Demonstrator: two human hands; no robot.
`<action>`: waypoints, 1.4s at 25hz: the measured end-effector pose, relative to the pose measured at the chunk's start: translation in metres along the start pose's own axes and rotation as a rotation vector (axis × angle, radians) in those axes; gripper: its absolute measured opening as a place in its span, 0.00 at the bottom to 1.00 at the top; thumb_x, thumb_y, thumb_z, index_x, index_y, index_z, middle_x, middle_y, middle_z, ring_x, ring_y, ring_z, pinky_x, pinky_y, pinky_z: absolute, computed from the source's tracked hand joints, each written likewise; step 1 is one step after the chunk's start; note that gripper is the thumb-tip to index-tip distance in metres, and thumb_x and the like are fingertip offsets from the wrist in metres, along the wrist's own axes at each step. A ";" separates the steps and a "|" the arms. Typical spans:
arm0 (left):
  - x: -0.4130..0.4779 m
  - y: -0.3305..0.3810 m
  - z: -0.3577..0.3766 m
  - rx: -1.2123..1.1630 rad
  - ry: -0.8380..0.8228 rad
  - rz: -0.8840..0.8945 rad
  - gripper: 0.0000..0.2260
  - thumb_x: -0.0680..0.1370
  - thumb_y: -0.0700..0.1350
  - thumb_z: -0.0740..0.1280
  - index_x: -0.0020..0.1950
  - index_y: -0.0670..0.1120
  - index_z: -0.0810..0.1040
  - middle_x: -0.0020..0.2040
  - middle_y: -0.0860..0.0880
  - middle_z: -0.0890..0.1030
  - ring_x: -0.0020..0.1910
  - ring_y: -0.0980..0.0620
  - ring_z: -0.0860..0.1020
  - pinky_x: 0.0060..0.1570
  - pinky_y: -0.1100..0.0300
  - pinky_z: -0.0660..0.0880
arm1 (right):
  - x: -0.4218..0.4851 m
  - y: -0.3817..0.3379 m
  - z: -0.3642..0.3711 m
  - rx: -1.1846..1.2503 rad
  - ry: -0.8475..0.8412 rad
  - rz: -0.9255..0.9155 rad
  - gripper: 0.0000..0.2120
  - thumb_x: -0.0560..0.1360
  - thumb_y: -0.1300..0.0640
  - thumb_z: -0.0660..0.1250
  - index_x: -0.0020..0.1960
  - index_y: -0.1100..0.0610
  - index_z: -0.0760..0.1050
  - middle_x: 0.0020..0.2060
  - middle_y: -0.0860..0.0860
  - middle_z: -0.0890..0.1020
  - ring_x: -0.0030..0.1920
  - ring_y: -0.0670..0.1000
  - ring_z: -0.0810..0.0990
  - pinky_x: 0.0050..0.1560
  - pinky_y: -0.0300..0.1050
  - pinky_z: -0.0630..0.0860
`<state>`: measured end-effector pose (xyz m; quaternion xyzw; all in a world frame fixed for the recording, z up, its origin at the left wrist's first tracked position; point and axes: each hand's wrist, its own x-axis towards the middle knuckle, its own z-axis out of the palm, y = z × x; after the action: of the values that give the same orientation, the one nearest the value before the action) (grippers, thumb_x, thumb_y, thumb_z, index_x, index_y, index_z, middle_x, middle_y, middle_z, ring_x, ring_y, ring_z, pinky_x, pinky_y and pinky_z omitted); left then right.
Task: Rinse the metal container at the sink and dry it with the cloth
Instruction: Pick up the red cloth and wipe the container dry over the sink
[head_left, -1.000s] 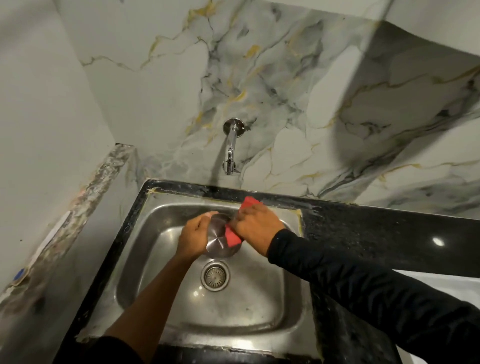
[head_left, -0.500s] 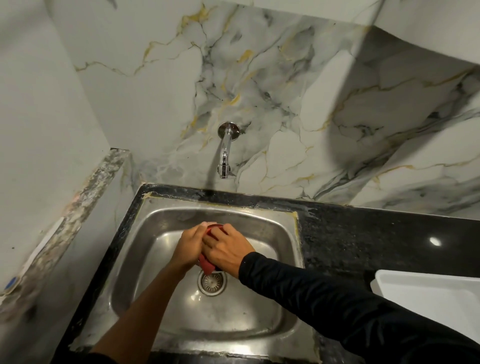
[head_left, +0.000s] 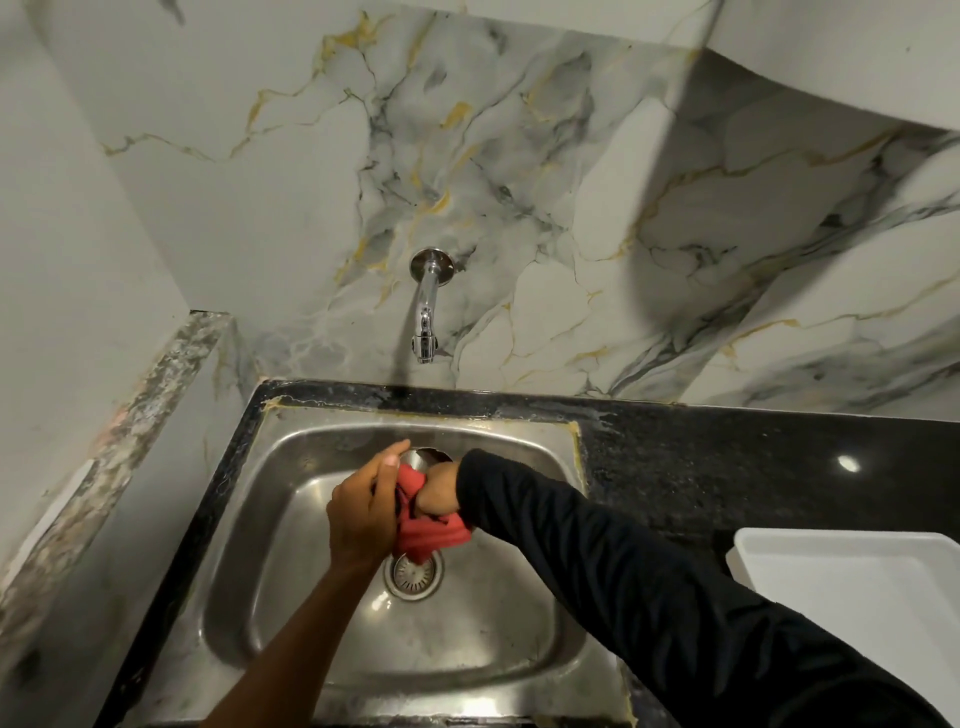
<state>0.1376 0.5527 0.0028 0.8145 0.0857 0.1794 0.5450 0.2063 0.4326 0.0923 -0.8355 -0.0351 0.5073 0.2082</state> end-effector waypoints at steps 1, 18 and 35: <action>-0.001 -0.003 -0.002 -0.058 -0.033 -0.015 0.25 0.84 0.57 0.55 0.70 0.48 0.83 0.62 0.45 0.88 0.60 0.48 0.85 0.66 0.40 0.81 | -0.005 0.007 0.001 0.148 -0.014 0.015 0.20 0.80 0.60 0.64 0.69 0.67 0.76 0.59 0.65 0.83 0.56 0.62 0.83 0.65 0.55 0.80; 0.030 -0.039 -0.024 -0.420 -0.275 -0.724 0.21 0.70 0.67 0.76 0.49 0.51 0.91 0.45 0.46 0.91 0.44 0.47 0.90 0.38 0.54 0.85 | 0.011 0.060 -0.015 0.692 0.324 -0.500 0.14 0.78 0.69 0.69 0.59 0.56 0.82 0.52 0.54 0.86 0.52 0.52 0.82 0.65 0.50 0.77; 0.025 -0.026 0.000 -0.604 0.510 -1.027 0.26 0.81 0.62 0.66 0.70 0.44 0.83 0.63 0.41 0.86 0.57 0.39 0.87 0.40 0.50 0.85 | 0.037 0.035 0.053 0.954 0.550 -0.544 0.14 0.80 0.65 0.66 0.63 0.56 0.84 0.58 0.53 0.85 0.58 0.51 0.83 0.64 0.47 0.78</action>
<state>0.1618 0.5708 -0.0166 0.4124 0.5371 0.0999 0.7290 0.1734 0.4272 0.0273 -0.7117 0.0387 0.1614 0.6826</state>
